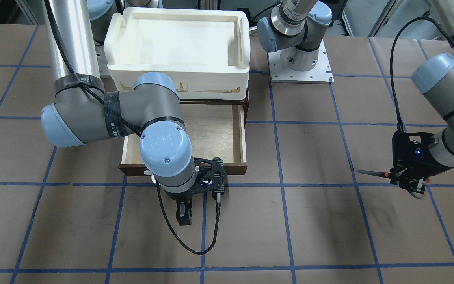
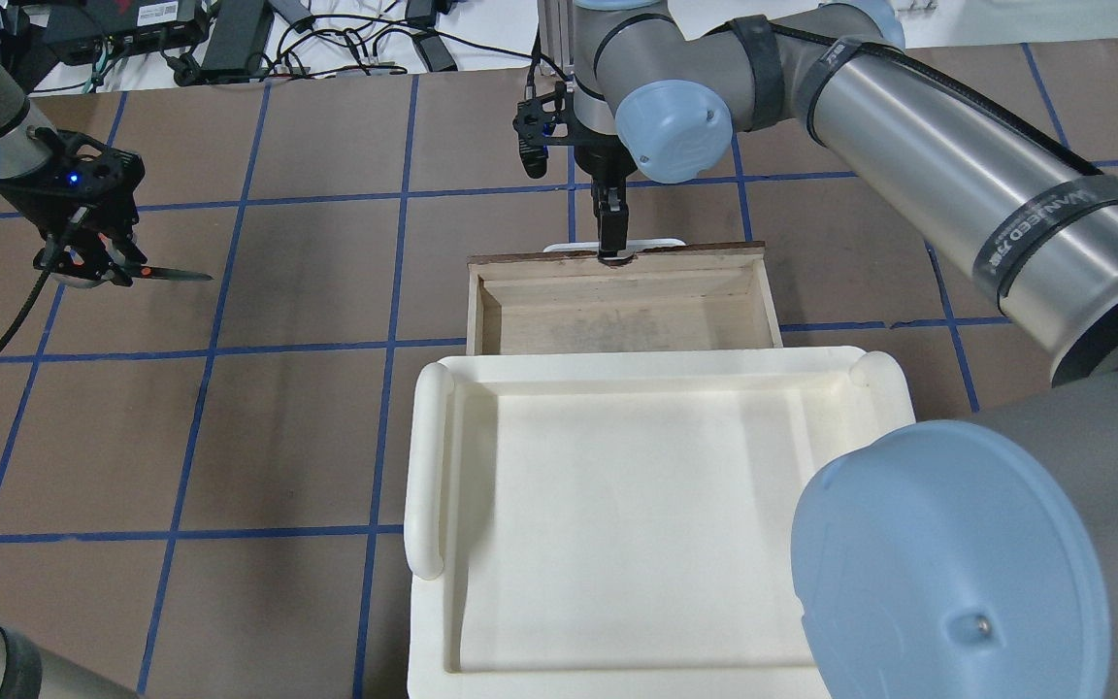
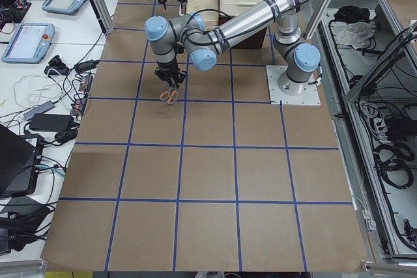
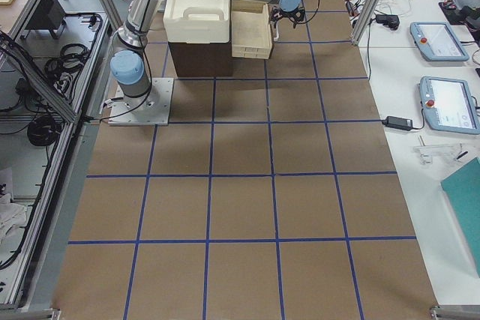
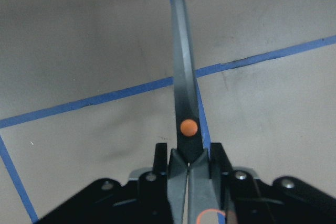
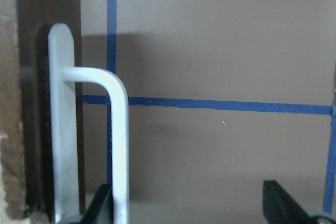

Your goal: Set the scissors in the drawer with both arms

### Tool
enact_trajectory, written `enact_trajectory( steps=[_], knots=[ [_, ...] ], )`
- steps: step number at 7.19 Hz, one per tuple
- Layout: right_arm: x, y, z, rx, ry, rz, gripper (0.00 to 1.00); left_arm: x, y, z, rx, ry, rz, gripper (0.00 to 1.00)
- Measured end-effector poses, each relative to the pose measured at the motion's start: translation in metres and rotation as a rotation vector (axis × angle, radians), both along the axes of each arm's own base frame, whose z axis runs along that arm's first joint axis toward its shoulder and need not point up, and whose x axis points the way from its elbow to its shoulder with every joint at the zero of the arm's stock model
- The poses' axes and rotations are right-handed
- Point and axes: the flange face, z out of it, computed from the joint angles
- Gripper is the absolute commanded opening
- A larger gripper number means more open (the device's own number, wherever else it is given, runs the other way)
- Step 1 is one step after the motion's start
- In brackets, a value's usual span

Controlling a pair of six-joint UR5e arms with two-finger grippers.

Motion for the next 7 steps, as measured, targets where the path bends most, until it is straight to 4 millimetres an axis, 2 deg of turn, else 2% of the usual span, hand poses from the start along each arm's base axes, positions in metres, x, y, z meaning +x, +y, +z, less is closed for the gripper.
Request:
enact_trajectory(
  steps=[2,4,6,7],
  knots=[
    [-0.002,0.006,0.024,-0.015,-0.004,-0.048,1.0,-0.001,0.0,0.001,-0.001,0.0,-0.001,0.0],
    [-0.005,0.017,0.059,-0.04,-0.033,-0.139,1.0,-0.001,0.0,0.001,-0.001,0.0,-0.002,0.0],
    [-0.022,0.034,0.113,-0.086,-0.068,-0.324,1.0,-0.002,-0.001,0.001,-0.003,-0.001,-0.004,0.0],
    [-0.043,0.044,0.14,-0.112,-0.082,-0.424,1.0,-0.007,-0.002,0.004,-0.007,-0.003,-0.011,0.0]
  ],
)
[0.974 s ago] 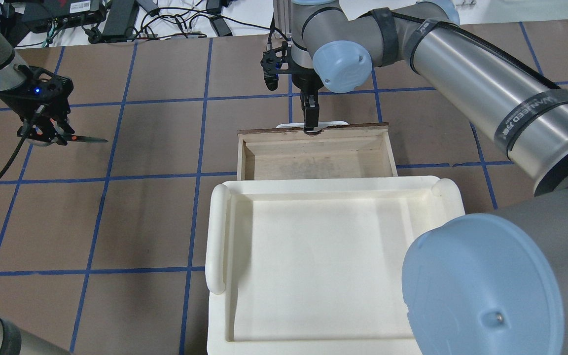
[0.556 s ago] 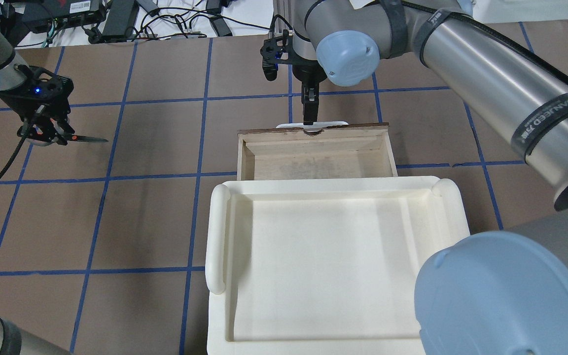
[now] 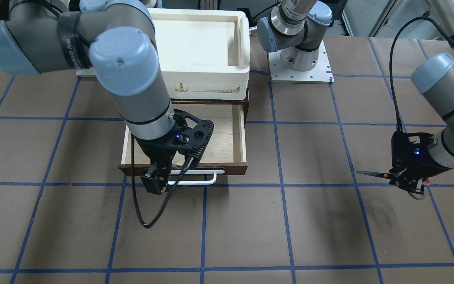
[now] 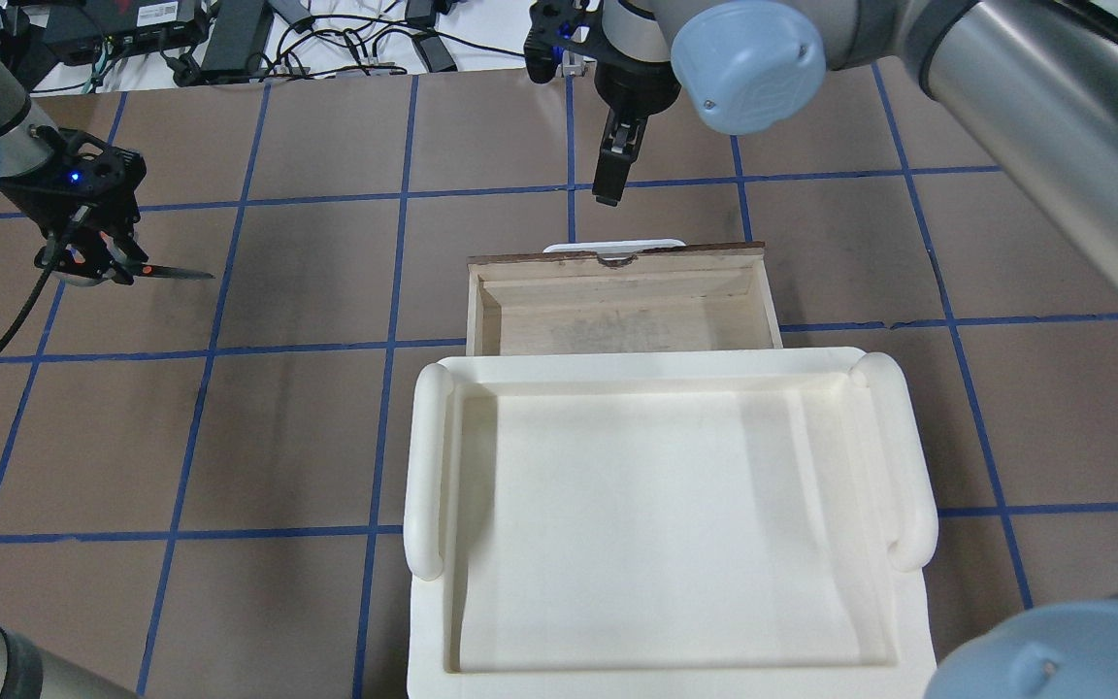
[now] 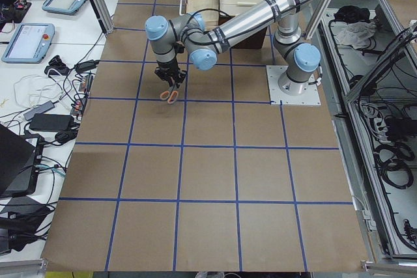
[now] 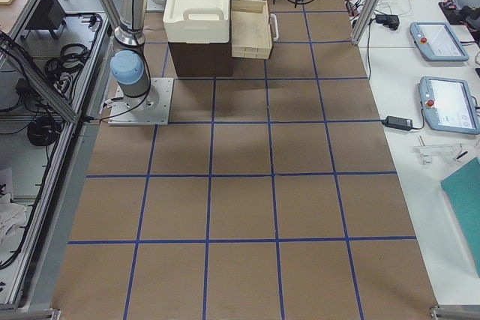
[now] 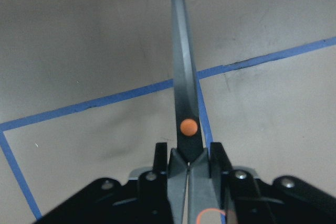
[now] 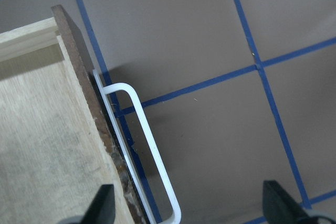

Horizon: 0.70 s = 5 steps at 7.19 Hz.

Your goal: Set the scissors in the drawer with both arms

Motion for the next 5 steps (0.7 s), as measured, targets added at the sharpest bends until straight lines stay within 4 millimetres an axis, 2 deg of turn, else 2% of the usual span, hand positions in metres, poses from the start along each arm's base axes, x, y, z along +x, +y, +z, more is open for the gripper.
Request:
enact_trajectory(
  steps=[3,5],
  knots=[
    [-0.091,0.051,0.065,-0.01,-0.022,-0.346,1.0,-0.028,-0.001,0.012,-0.008,-0.006,-0.008,0.0],
    [-0.138,0.075,0.087,0.055,-0.021,-0.62,1.0,-0.069,-0.004,0.025,-0.025,-0.016,-0.027,0.0]
  ],
)
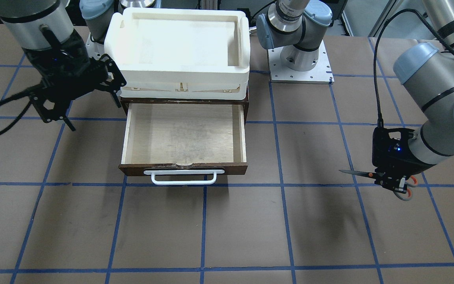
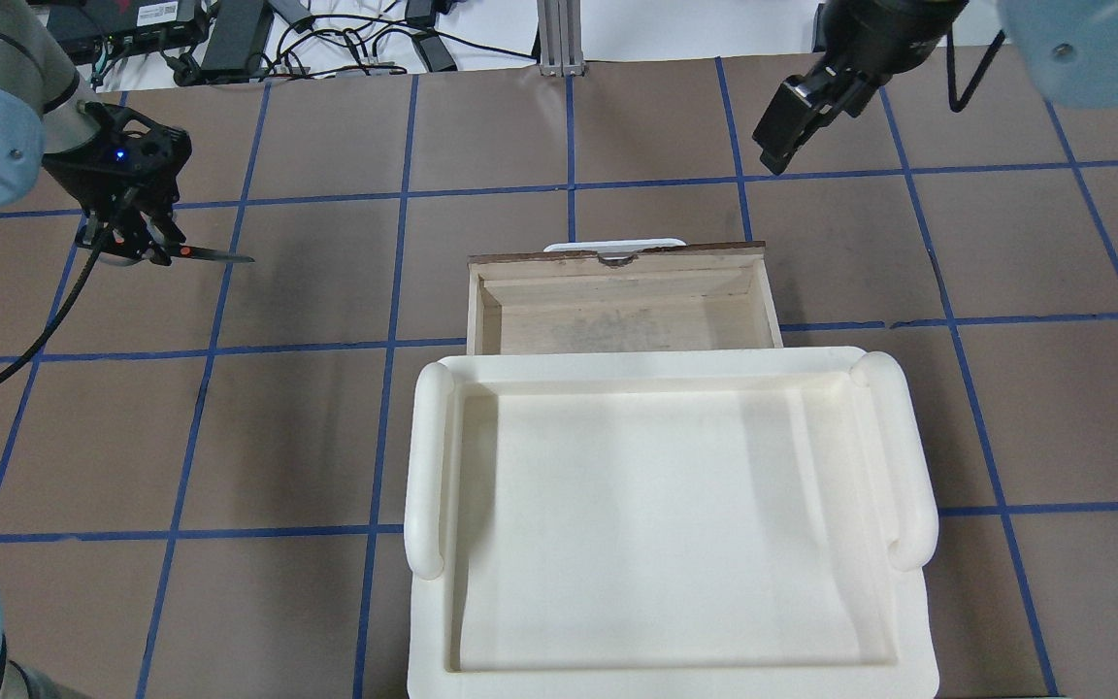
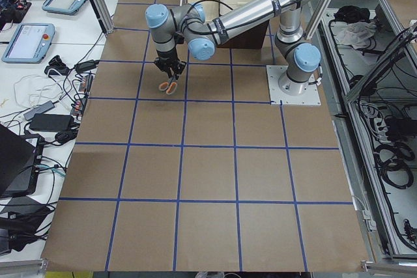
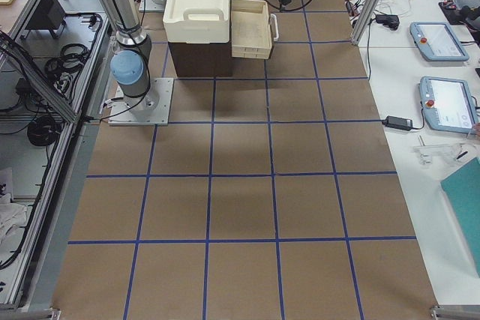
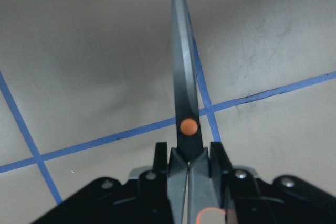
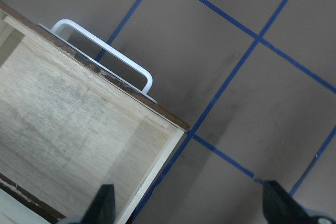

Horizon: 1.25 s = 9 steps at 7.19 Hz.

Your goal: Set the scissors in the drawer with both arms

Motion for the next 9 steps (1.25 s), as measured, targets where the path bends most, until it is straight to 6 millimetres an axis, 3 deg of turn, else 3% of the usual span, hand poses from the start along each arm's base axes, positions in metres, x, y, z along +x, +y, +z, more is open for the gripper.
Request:
enact_trajectory(
  steps=[3,5,7,9],
  knots=[
    [-0.019,0.023,0.016,0.054,0.012,-0.335,1.0,-0.098,0.011,0.03,-0.033,-0.013,-0.026,0.0],
    [-0.02,0.041,0.027,0.076,0.018,-0.408,1.0,-0.169,0.028,0.045,-0.063,-0.013,-0.023,0.0],
    [-0.022,0.046,0.03,0.076,0.043,-0.44,1.0,-0.241,0.054,0.059,-0.092,-0.005,-0.042,0.0],
    [-0.023,0.046,0.03,0.073,0.049,-0.452,1.0,-0.298,0.08,0.065,-0.105,0.0,-0.061,0.0]
  ],
)
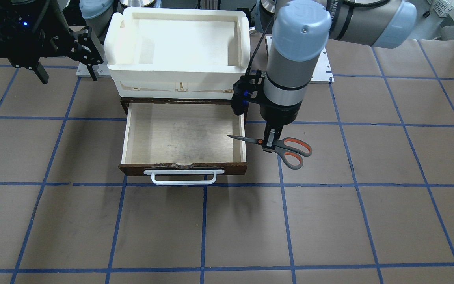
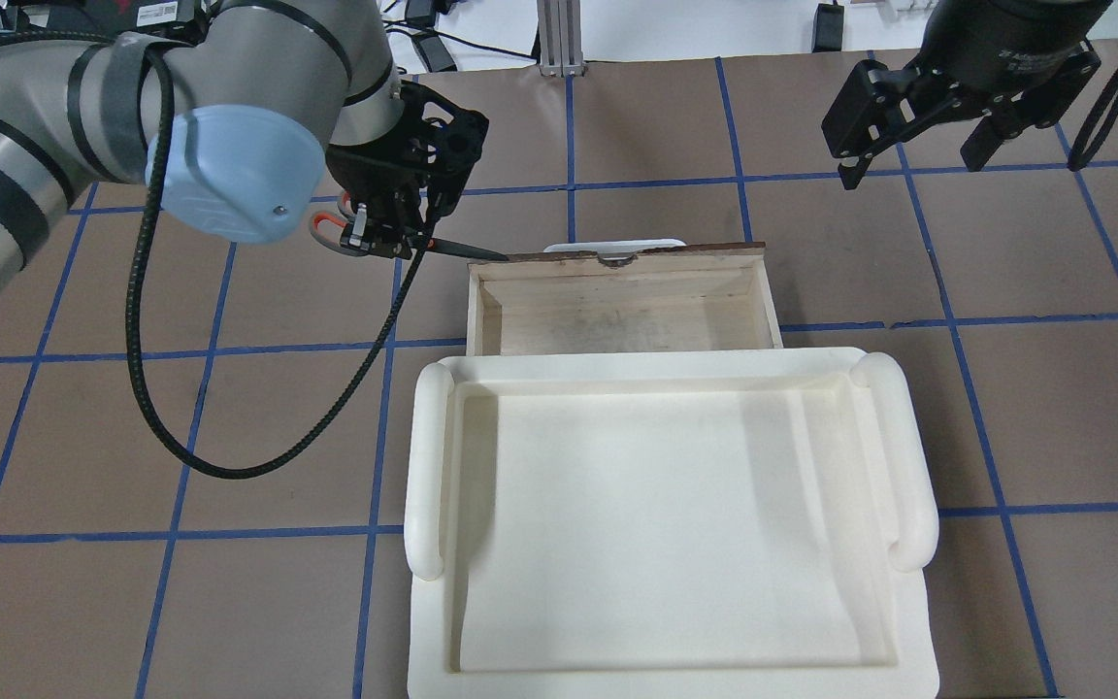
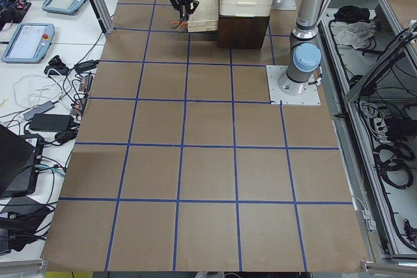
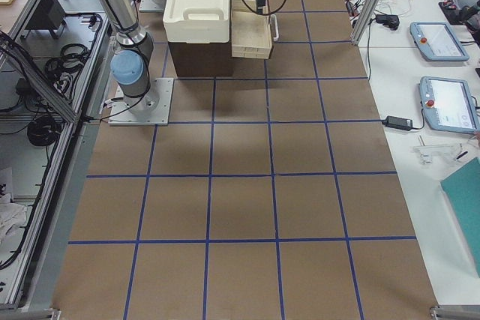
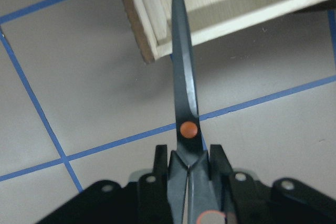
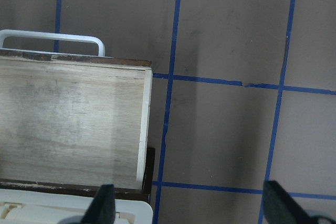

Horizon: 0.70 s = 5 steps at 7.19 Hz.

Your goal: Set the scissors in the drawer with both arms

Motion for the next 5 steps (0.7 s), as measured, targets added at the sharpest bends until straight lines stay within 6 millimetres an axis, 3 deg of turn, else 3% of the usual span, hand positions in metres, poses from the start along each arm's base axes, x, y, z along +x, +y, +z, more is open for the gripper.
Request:
enact_trajectory(
  steps=[2,5],
  knots=[
    [0.0,-0.001,0.0,-0.001,0.0,-0.003,1.0,-0.052,0.024,-0.006,-0.001,0.013,0.019,0.0],
    [0.0,-0.002,-0.002,0.0,0.0,-0.004,1.0,-0.103,0.044,-0.034,0.033,0.031,0.009,0.0]
  ],
)
